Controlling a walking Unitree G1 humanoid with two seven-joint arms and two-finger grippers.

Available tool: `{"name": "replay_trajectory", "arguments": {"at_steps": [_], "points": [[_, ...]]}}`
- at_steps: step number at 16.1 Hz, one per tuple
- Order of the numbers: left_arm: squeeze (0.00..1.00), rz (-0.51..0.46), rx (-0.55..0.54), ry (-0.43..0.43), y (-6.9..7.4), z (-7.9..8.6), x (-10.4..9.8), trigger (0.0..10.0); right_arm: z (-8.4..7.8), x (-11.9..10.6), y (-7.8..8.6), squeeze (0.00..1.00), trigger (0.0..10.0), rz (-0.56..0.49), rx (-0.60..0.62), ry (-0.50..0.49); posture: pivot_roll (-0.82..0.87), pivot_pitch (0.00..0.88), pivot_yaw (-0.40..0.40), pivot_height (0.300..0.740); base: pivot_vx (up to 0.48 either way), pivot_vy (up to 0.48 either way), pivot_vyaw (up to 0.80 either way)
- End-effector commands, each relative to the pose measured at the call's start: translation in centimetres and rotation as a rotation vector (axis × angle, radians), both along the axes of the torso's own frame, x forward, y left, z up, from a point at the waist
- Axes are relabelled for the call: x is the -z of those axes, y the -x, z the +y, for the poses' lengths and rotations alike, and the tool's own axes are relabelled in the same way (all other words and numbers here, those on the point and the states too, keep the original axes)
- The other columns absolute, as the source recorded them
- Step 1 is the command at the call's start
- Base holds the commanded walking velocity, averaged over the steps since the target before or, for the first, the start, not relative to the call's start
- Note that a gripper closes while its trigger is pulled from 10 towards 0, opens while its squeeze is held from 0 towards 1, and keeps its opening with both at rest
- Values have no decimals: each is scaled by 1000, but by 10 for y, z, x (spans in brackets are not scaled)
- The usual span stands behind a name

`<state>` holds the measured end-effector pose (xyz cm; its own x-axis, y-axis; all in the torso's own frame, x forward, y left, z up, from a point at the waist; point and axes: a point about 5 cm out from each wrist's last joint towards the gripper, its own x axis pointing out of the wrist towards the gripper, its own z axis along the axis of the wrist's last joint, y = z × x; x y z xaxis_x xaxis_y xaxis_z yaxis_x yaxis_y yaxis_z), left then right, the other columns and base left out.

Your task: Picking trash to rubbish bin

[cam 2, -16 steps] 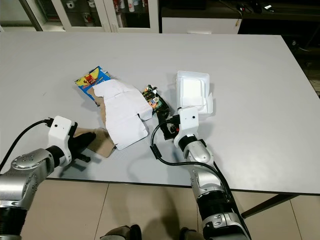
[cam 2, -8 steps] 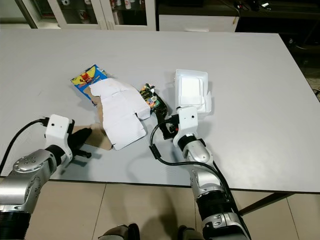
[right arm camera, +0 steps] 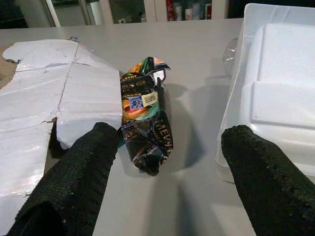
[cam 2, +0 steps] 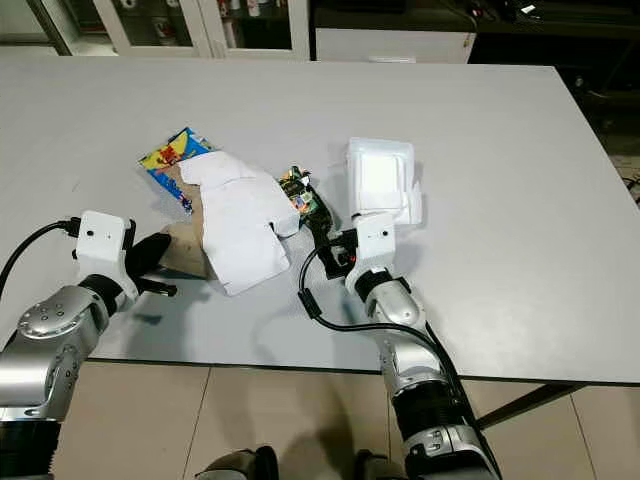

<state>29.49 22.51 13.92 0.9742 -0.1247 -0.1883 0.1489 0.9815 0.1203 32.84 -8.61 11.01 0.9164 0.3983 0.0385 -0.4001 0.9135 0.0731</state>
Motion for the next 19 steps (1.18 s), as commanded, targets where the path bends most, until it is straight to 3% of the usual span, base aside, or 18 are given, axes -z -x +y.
{"name": "replay_trajectory", "arguments": {"at_steps": [1,5,7,11,14,19], "points": [[0,-127,-87,-22,4,1,-15,0,1,0,1,0,10000,6,-4,-6,2,148,38,740,0,0,0],[0,-310,-178,-52,14,-5,-31,0,-1,-1,0,0,10000,6,-7,-5,2,150,31,740,0,0,0],[0,-361,-185,-59,25,-18,-30,0,-1,-2,-1,0,10000,9,-9,-7,5,151,29,740,0,0,0],[0,-343,-180,-33,38,-34,-16,0,-1,-5,-5,0,10000,12,-41,-1,9,150,25,740,0,0,0],[0,-313,-182,-27,42,-36,-7,0,0,-6,-7,0,10000,15,-66,3,10,148,17,740,0,0,0],[0,-268,-177,-15,41,-41,0,0,24,6,2,0,10000,122,-222,-15,17,147,11,740,0,0,0]]}}
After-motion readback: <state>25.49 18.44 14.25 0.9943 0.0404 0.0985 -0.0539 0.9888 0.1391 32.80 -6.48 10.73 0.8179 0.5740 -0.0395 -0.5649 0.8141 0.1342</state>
